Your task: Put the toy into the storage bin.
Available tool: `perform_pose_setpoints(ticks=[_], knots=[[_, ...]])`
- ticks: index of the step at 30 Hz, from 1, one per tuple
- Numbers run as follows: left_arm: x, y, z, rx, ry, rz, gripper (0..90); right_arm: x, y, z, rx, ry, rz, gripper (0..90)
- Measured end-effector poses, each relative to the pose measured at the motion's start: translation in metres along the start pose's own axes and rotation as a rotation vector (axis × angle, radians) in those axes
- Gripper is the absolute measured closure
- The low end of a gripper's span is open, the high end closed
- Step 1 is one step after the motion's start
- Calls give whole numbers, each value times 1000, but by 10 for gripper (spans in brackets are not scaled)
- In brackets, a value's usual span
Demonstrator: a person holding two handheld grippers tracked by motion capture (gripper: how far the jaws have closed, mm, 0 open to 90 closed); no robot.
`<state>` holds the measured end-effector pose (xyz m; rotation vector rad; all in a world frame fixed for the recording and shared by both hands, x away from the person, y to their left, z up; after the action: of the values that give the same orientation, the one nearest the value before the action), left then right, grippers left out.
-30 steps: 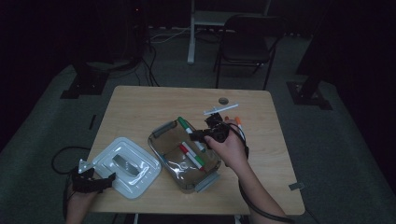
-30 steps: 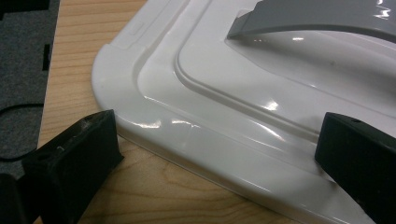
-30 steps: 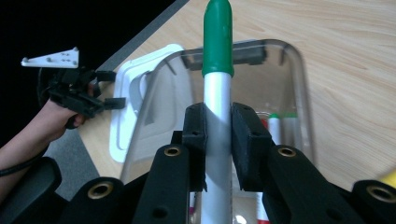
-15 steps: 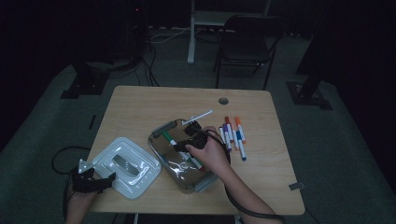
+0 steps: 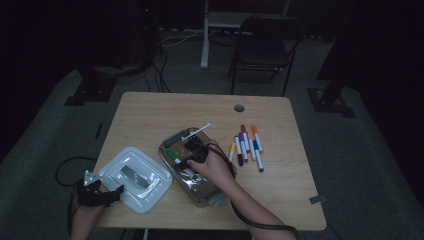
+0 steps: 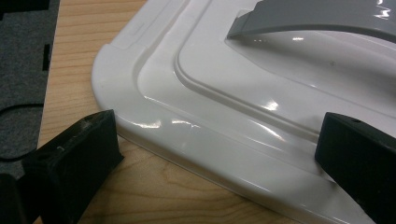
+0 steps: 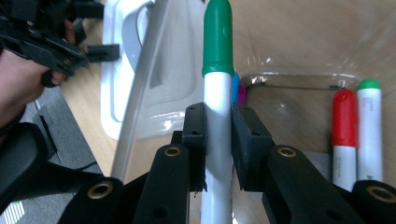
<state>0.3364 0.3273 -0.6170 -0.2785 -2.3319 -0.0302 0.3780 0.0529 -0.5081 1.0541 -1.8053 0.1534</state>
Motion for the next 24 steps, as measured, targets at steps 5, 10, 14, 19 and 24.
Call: perform_pose_setpoints(ticks=[5, 10, 14, 19, 24], knots=[[0, 0, 0, -4, 2, 0, 5, -16, 0, 7, -5, 64, -17, 766], [0, 0, 0, -3, 1, 1, 5, -30, -3, 15, -7, 133, -19, 766], [0, 0, 0, -3, 2, 2, 5, -36, -5, 19, -3, 171, -3, 766], [0, 0, 0, -3, 1, 1, 5, -44, -6, 25, 5, 225, 14, 765], [0, 0, 0, -2, 1, 1, 5, -51, -7, 30, 22, 276, 44, 762]])
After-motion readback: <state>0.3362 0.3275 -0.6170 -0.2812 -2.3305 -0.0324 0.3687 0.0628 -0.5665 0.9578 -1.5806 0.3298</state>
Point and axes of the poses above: each handheld gripper's, and its own axes: x roughly backward along the jaws, z roughly out of its underside, y roughly to its left, the point moved 10 cm from there along -x, roughly forward along the jaws, and after that the axes turned 1 degree about x, right-handed, at the moved point
